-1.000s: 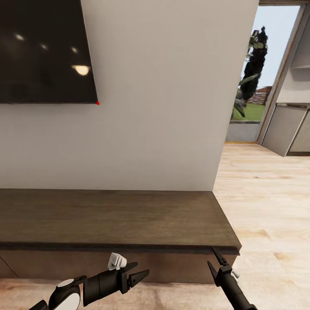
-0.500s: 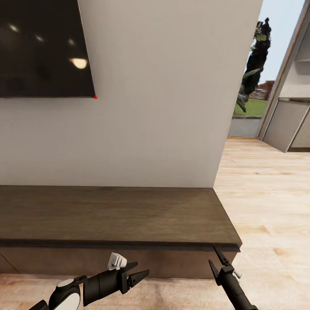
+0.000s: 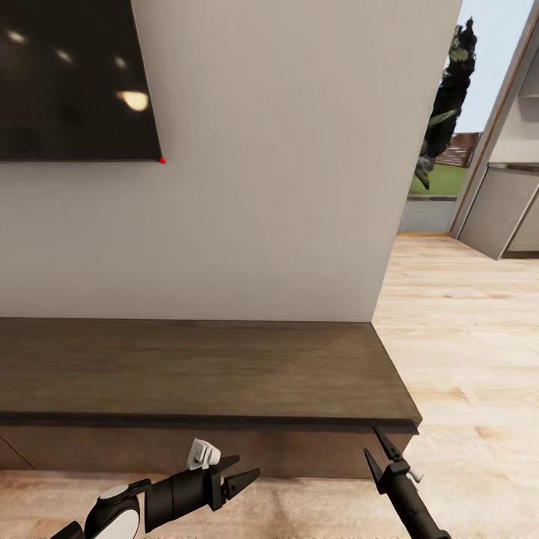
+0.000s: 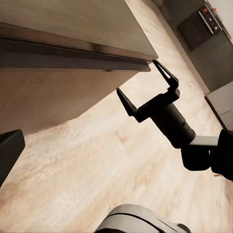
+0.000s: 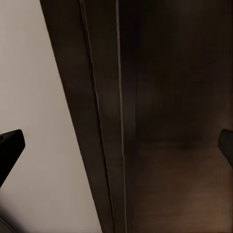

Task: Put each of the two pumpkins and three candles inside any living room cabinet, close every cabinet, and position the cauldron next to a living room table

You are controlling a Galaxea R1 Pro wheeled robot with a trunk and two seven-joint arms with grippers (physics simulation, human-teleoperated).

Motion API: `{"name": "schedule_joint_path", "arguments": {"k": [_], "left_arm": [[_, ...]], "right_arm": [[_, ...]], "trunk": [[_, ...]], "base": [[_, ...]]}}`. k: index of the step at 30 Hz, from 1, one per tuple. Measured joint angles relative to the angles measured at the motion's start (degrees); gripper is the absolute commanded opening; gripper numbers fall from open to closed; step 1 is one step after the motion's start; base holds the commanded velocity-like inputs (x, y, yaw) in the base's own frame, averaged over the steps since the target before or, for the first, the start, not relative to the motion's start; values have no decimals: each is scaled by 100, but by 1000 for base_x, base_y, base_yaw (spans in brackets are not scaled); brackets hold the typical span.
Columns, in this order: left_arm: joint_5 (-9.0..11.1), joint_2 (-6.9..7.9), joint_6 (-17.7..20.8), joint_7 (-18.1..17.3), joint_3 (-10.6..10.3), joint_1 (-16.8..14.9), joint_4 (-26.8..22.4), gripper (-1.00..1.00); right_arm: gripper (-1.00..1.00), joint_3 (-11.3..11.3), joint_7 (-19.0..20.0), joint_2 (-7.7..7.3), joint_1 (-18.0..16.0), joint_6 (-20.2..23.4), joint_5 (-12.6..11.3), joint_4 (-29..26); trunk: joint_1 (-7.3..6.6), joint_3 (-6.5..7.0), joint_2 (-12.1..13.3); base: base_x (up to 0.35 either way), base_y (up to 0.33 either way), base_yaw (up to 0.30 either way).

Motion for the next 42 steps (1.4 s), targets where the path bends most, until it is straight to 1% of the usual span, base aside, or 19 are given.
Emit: {"name": "schedule_joint_path", "arguments": {"k": [5, 9, 15, 19, 25, 32, 39, 42], "left_arm": [[0, 0, 0, 0, 0, 0, 7, 100], [0, 0, 0, 5, 0, 0, 8, 100], [0, 0, 0, 8, 0, 0, 9, 100], [-1, 0, 0, 9, 0, 0, 9, 100], [0, 0, 0, 6, 0, 0, 9, 100], [-1, 0, 0, 8, 0, 0, 9, 100], [0, 0, 0, 9, 0, 0, 9, 100], [0, 0, 0, 9, 0, 0, 9, 100]], "right_arm": [[100, 12, 67, -10, 2, 6, 34, -26], [100, 32, 263, -23, -1, 7, 51, -19], [100, 41, 413, -28, -2, 6, 56, -16], [100, 42, 469, -29, 1, 1, 62, -13], [100, 41, 486, -34, 1, 5, 64, -12], [100, 49, 490, -46, 0, 2, 65, -19], [100, 61, 499, -48, -2, 6, 65, -39], [100, 80, 560, -52, 0, 6, 65, -55]], "trunk": [[0, 0, 0], [0, 0, 0], [0, 0, 0], [11, -88, -5], [10, -89, -5], [29, -243, -14], [28, -244, -15], [28, -244, -15]], "base": [[0, 0, 0], [0, 0, 0], [0, 0, 0], [0, 0, 0], [0, 0, 0], [0, 0, 0], [0, 0, 0], [0, 0, 0]]}}
